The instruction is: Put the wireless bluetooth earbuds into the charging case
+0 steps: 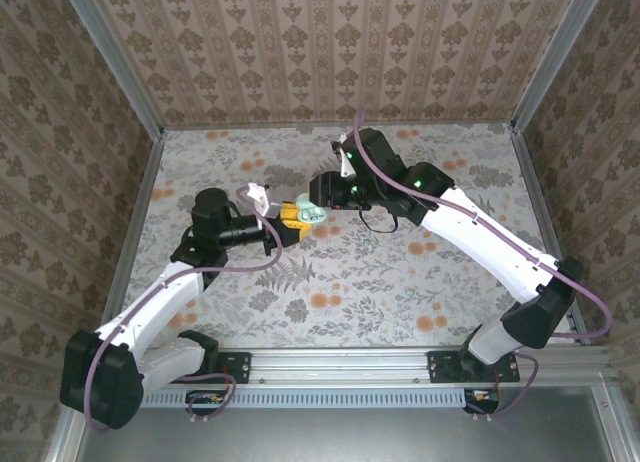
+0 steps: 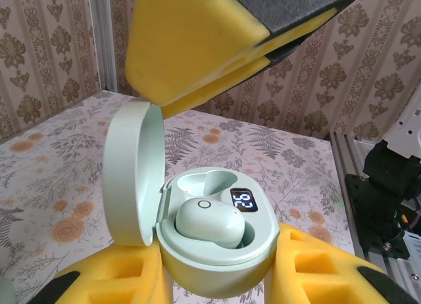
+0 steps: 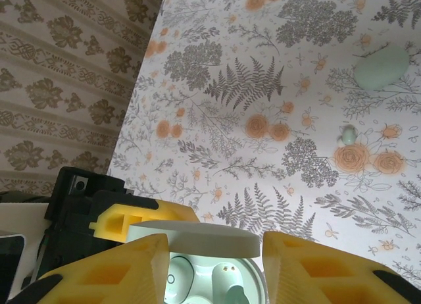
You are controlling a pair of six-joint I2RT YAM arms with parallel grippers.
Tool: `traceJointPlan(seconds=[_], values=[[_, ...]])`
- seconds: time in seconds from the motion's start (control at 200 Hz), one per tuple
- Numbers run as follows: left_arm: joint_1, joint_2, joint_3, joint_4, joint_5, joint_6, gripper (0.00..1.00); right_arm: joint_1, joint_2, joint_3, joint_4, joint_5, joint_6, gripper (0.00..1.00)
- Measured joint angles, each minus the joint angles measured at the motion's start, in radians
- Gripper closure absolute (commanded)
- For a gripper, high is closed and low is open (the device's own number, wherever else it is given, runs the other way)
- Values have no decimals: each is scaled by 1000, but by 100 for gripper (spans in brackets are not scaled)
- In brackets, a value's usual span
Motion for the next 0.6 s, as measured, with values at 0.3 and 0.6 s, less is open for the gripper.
traceJointPlan(seconds=[0.3, 0.6], values=[[0, 23, 6, 1, 21, 0, 97, -15, 0, -16, 7, -18, 0, 58], [0, 23, 6, 3, 25, -12, 97, -21, 0, -23, 17, -33, 0, 58]])
